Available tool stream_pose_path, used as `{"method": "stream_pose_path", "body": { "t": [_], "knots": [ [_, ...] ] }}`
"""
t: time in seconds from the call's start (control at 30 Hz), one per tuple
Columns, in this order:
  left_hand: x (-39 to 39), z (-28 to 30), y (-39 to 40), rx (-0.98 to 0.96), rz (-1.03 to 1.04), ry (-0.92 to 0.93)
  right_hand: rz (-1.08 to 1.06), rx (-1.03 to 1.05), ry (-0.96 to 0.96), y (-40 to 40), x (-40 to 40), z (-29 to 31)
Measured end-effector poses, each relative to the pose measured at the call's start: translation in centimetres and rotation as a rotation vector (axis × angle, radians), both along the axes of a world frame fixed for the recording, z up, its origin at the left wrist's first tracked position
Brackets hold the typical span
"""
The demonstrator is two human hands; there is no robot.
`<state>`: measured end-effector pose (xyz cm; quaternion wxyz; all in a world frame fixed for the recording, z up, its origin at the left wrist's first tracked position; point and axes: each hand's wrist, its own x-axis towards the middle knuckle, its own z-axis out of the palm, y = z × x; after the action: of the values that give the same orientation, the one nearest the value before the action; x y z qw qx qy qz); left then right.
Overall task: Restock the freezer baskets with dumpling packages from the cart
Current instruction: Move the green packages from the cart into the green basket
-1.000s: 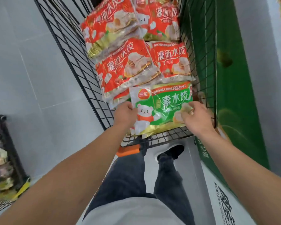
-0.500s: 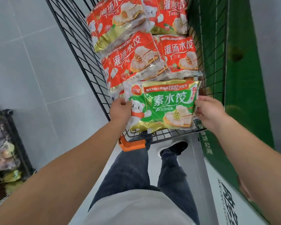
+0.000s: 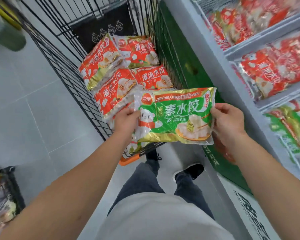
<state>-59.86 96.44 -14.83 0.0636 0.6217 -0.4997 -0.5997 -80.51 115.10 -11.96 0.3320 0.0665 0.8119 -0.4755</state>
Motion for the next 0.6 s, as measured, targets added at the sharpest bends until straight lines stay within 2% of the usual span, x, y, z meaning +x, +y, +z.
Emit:
{"method": "stream_pose_path", "body": {
  "t": [0.27, 0.43, 0.6],
  "knots": [
    [-10.9, 4.7, 9.8, 0.002, -0.241, 0.137, -0.360, -0.193, -0.041, 15.7, -5.7, 4.4],
    [-17.4, 6.1, 17.0, -0.059, -0.443, 0.155, -0.397, -0.194, -0.027, 25.6, -8.8, 5.1],
    [-22.8, 6.6, 23.2, -0.101, -0.537, 0.134, -0.514, -0.154, -0.001, 32.9, -11.1, 4.6]
  ]
}}
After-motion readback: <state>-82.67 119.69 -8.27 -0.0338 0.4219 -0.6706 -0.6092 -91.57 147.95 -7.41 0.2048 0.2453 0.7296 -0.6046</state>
